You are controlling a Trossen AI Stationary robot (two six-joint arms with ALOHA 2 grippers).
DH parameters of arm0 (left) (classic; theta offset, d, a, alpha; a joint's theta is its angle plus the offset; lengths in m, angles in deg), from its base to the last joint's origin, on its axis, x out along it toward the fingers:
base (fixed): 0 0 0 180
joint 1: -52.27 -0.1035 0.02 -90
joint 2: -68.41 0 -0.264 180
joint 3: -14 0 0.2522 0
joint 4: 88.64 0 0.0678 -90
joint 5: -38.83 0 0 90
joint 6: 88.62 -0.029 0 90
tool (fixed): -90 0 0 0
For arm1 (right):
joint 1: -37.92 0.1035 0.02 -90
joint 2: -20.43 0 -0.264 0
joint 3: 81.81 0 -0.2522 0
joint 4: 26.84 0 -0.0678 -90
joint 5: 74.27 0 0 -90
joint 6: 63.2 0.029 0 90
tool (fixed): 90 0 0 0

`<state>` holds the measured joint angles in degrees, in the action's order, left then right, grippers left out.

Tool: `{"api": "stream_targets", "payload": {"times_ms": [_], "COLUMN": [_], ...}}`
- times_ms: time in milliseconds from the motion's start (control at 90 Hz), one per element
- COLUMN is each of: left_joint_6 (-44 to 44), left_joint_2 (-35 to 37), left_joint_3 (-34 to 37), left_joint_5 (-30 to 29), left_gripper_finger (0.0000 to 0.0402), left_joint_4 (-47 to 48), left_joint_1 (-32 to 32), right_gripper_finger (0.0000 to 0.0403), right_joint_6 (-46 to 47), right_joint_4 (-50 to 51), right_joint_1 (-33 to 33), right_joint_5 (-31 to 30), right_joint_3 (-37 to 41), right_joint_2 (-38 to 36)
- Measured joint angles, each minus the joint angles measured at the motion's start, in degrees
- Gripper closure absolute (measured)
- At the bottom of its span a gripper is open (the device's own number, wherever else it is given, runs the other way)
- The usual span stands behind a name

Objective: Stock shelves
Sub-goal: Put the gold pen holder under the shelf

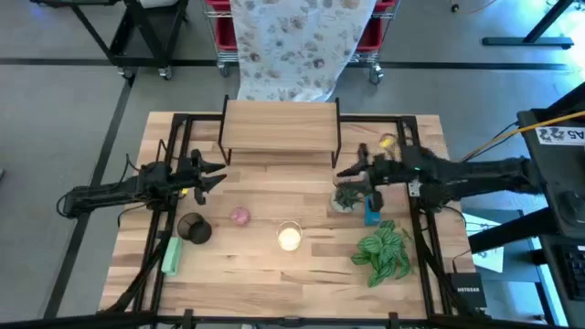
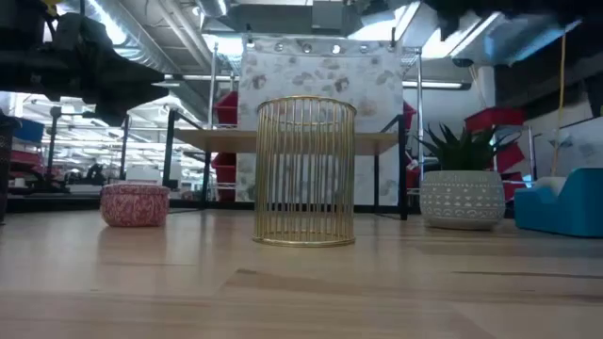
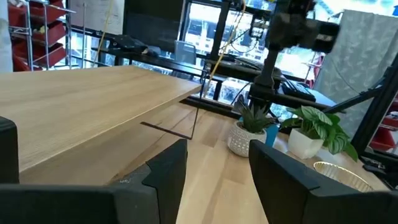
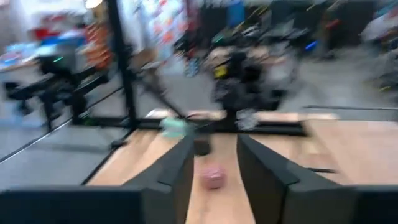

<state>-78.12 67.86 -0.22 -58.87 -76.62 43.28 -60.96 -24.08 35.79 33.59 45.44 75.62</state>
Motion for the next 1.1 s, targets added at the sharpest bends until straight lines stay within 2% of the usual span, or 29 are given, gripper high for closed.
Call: {"api": "stream_targets", "payload": {"times_ms": [78,189,400,511,722,856,1100], "left_joint_6": [0.0,0.0,0.0,0.0,0.0,0.0,0.0], "left_joint_2": [0.0,0.0,0.0,0.0,0.0,0.0,0.0], "left_joint_3": [0.0,0.0,0.0,0.0,0.0,0.0,0.0], "left_joint_5": [0.0,0.0,0.0,0.0,0.0,0.0,0.0], "left_gripper_finger": [0.0244,0.0244,0.0244,0.0244,0.0244,0.0244,0.0244], "left_joint_4": [0.0,0.0,0.0,0.0,0.0,0.0,0.0], "left_joint_1": [0.0,0.0,0.0,0.0,0.0,0.0,0.0], "right_gripper_finger": [0.026,0.0252,0.0251,0.0251,0.0251,0.0251,0.025], "right_joint_6": [-2.3,-7.0,-11.1,-11.8,-13.0,-10.7,-8.4], "right_joint_4": [6.8,16.9,34.2,38.4,45.7,48.1,49.1], "right_joint_1": [1.9,6.4,14.5,18.2,22.3,23.2,23.1], "right_joint_5": [3.9,4.1,-0.7,-4.0,-10.0,-12.9,-14.3], "right_joint_3": [-7.7,-18.5,-37.2,-43.8,-51.5,-54.5,-55.2], "right_joint_2": [7.5,17.0,31.0,37.0,45.2,48.6,51.9]}}
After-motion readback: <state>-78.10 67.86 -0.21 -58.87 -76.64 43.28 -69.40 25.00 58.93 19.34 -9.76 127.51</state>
